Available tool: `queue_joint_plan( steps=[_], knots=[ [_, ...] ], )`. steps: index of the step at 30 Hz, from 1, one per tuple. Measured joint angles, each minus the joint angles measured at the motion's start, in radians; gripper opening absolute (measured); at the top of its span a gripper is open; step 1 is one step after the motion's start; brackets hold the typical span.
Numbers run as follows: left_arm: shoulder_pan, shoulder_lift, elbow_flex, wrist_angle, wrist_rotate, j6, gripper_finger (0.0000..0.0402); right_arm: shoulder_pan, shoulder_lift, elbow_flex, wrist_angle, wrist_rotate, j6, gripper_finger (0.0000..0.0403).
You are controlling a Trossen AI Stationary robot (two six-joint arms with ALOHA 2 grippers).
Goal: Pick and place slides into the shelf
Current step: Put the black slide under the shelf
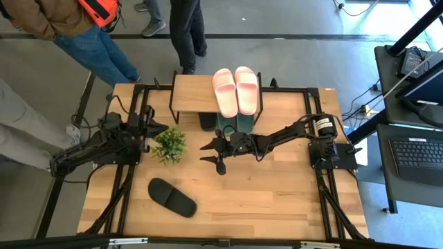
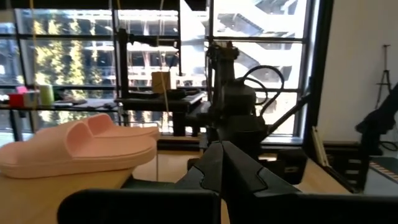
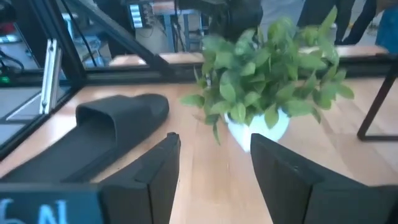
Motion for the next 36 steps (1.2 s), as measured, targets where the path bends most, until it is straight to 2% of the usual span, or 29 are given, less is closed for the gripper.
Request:
queue_joint_plan(
  steps=[7, 13, 18, 21, 28, 33, 36],
  knots=[
    [-0.117, 0.143, 0.077, -0.044, -0.099, 0.041, 0.0000, -0.024, 0.000, 0.000, -0.056, 0.001, 0.003, 0.0197],
    [-0.252, 0.345, 0.154, -0.065, -0.223, 0.231, 0.0000, -0.047, 0.000, 0.000, -0.130, 0.002, 0.005, 0.0197],
    [-0.417, 0.477, 0.205, -0.065, -0.341, 0.348, 0.0000, -0.058, 0.000, 0.000, -0.197, 0.003, 0.027, 0.0197],
    [-0.537, 0.540, 0.244, -0.063, -0.479, 0.388, 0.0000, -0.064, 0.000, 0.000, -0.261, 0.003, 0.027, 0.0197],
    [-0.805, 0.737, 0.329, -0.100, -0.931, 0.418, 0.0000, -0.074, 0.000, 0.000, -0.358, 0.041, 0.031, 0.0197],
    [-0.940, 0.912, 0.394, -0.107, -1.179, 0.391, 0.0000, -0.074, 0.000, 0.000, -0.393, 0.061, 0.029, 0.0197],
    [-0.996, 1.004, 0.446, -0.179, -1.294, 0.338, 0.0000, -0.074, 0.000, 0.000, -0.427, 0.061, 0.026, 0.0197]
  ],
)
